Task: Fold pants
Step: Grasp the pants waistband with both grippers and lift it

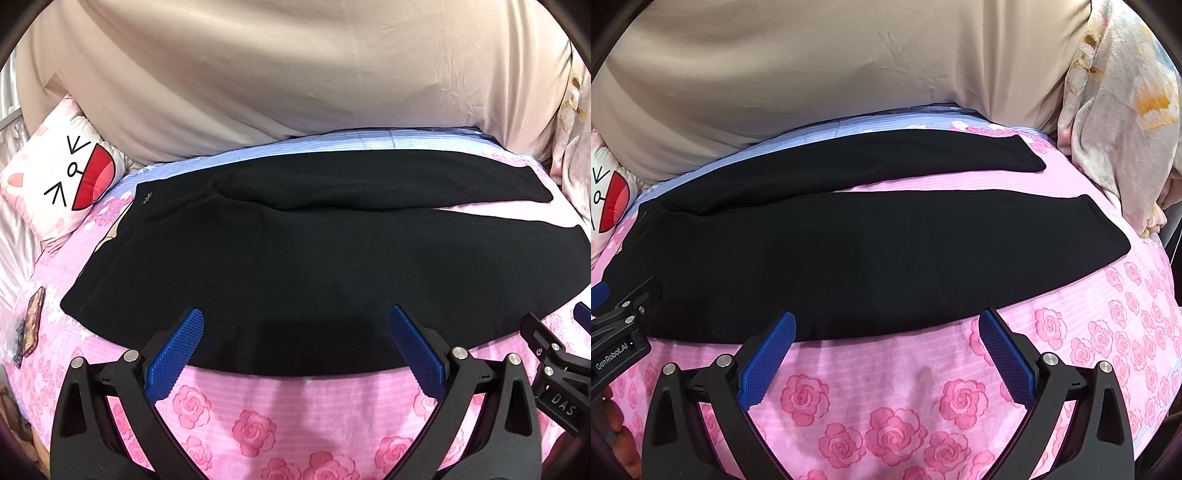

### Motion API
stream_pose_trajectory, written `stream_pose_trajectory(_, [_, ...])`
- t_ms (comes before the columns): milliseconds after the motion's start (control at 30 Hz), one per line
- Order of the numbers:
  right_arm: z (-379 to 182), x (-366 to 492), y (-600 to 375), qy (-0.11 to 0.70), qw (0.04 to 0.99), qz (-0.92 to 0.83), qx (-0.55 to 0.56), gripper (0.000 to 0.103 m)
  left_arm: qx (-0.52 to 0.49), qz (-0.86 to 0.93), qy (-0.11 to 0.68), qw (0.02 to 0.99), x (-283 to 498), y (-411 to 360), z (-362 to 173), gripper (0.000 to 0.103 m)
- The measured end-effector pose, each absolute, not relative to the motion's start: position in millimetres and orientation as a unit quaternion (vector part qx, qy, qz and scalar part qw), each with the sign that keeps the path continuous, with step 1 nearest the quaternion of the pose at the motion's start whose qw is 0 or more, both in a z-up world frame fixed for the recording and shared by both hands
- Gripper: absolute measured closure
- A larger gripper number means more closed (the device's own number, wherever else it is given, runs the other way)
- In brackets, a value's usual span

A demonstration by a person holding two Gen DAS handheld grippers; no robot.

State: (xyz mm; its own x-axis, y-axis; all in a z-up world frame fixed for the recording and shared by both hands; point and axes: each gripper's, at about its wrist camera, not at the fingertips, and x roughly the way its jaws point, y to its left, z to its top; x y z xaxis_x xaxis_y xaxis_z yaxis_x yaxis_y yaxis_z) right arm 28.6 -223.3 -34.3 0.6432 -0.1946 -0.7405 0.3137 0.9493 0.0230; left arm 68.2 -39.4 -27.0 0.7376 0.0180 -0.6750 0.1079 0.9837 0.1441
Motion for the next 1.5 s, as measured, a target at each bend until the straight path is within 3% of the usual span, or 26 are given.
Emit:
stream_pose_trajectory(433, [-21.2,50.8,-253.6,0.381,0.911,-0.132,0.086,0.005,0.04,-0.045,0.361,0.931,86.5,-27.3,-20.5,0.005])
stream_pose_trajectory(633, [0.4,97.8,-383.2,0.353,0.908,-0.132,0.181,0.005,-0.052,-0.04,0.398,0.915,137.6,32.9,-6.4,0.005])
stream_pose_trajectory(867, [-13.0,214.4,-522.0,0.39,0.888,-0.166,0.179,0.005,-0.092,0.0,0.396,0.913,203.1,105.9,-7.4,0.005])
stream_pose_trajectory(1100, [-49.7,289.5,-570.0,0.431,0.873,-0.174,0.146,0.006,0.006,0.086,0.377,0.922,294.0,165.0,1.8,0.005])
stream_pose_trajectory(1267, [-63.6,316.6,-578.8,0.437,0.873,-0.161,0.142,0.005,-0.049,0.092,0.437,0.893,374.7,232.5,-20.7,0.005])
stream_pose_trajectory(1333, [-61.2,320.6,-574.7,0.432,0.88,-0.146,0.135,0.019,-0.082,0.106,0.458,0.879,402.4,260.6,-35.6,0.005])
stream_pose_trajectory(1367, [-59.7,322.4,-572.6,0.431,0.882,-0.136,0.135,0.035,-0.08,0.12,0.462,0.875,410.7,267.4,-40.6,0.005])
stream_pose_trajectory(1433, [-57.1,323.7,-570.3,0.432,0.881,-0.141,0.135,0.053,-0.073,0.141,0.473,0.867,428.2,279.4,-51.8,0.006])
stream_pose_trajectory(1467, [-56.0,323.3,-570.4,0.431,0.881,-0.135,0.144,0.07,-0.077,0.132,0.483,0.862,437.2,284.3,-59.1,0.009])
stream_pose_trajectory(1500, [-55.6,322.8,-571.0,0.43,0.88,-0.124,0.158,0.081,-0.084,0.121,0.491,0.859,442.2,287.0,-64.2,0.023])
